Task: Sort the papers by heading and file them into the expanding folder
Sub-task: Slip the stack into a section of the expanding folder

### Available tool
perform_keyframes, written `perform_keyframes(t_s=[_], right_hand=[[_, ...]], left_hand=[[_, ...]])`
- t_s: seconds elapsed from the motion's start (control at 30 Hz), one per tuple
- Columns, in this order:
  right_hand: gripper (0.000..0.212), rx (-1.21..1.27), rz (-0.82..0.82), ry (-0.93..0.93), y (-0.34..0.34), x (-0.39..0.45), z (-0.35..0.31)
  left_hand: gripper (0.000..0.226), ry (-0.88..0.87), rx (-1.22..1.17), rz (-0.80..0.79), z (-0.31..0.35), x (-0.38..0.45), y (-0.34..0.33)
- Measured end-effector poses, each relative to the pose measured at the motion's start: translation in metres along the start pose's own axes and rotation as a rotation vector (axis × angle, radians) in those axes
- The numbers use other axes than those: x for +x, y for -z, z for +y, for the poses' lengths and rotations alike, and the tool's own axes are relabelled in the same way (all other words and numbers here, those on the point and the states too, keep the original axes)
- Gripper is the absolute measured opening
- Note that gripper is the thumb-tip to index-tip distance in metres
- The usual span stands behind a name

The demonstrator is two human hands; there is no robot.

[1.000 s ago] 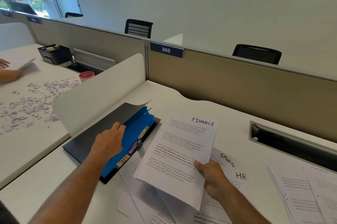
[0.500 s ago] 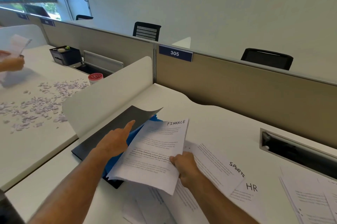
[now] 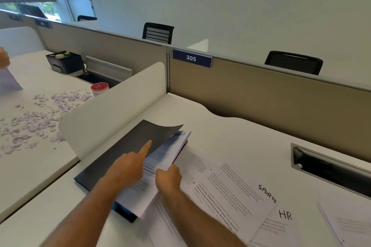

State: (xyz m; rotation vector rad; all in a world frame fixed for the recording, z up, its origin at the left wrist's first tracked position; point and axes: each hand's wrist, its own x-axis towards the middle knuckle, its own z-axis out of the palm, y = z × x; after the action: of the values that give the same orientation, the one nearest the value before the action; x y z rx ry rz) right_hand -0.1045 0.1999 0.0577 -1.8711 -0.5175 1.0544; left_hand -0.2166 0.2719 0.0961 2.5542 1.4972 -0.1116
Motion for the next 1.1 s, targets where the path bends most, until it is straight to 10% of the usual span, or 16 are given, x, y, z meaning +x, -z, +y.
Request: perform_keyframes(t_s=[0.4, 0.6, 1.1], right_hand=[[0.009, 0.2, -0.379, -0.263, -0.033, 0.029, -0.019], [0.03, -0.384, -0.044, 0.23, -0.016, 0.029, 0.001], [0.022, -0.167, 0.094, 0.347, 0.138, 0.0, 0.066]], left_hand=[[0.082, -0.118, -0.023, 0.044, -0.004, 0.008, -0.025], [0.061, -0.151, -0.051, 0.081, -0.003, 0.006, -0.028], [0.029, -0.021, -0.203, 0.308, 0.033, -0.013, -0.061]])
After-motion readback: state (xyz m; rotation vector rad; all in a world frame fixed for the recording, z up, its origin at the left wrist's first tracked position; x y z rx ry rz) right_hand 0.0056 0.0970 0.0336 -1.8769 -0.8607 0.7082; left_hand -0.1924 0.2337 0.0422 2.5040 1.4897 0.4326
